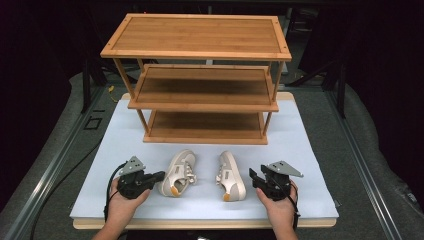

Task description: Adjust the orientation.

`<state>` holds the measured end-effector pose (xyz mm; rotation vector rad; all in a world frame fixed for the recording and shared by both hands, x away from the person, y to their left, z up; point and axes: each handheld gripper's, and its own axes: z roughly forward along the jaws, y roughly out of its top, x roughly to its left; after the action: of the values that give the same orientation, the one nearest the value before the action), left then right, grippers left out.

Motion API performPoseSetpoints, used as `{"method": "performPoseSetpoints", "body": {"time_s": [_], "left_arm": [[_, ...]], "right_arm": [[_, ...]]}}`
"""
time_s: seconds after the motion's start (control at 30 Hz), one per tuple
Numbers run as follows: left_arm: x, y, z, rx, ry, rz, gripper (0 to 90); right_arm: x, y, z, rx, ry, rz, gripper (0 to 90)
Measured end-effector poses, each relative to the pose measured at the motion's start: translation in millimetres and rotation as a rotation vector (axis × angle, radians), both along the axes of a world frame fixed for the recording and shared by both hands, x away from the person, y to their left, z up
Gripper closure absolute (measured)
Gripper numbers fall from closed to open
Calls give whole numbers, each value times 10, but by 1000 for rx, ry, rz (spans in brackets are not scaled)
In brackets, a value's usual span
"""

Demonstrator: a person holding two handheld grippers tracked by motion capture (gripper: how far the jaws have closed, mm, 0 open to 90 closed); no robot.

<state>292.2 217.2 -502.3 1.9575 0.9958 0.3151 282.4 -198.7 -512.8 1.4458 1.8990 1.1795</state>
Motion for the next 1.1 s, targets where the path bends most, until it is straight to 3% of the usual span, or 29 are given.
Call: {"method": "performPoseSetpoints", "body": {"time_s": [0.47, 0.6, 0.67, 0.73, 0.8, 0.93, 1.1], "left_arm": [[72, 107, -60, -8, 27, 46, 895], [120, 158, -129, 19, 52, 72, 896], [170, 159, -229, 27, 97, 76, 896], [201, 142, -287, 4, 132, 69, 895], [198, 113, -291, 16, 133, 65, 895], [176, 80, -284, 20, 135, 53, 894], [142, 4, -275, 30, 135, 12, 887]], "right_arm": [[9, -11, -8, 10, 3, -4, 522], [17, -20, -16, 17, 6, -9, 520], [16, -22, -14, 19, 6, -12, 520], [15, -24, -14, 20, 6, -12, 520], [12, -24, -12, 22, 6, -13, 521], [2, -18, 2, 19, 7, -1, 576], [-20, 23, 37, -3, -5, 31, 726]]}}
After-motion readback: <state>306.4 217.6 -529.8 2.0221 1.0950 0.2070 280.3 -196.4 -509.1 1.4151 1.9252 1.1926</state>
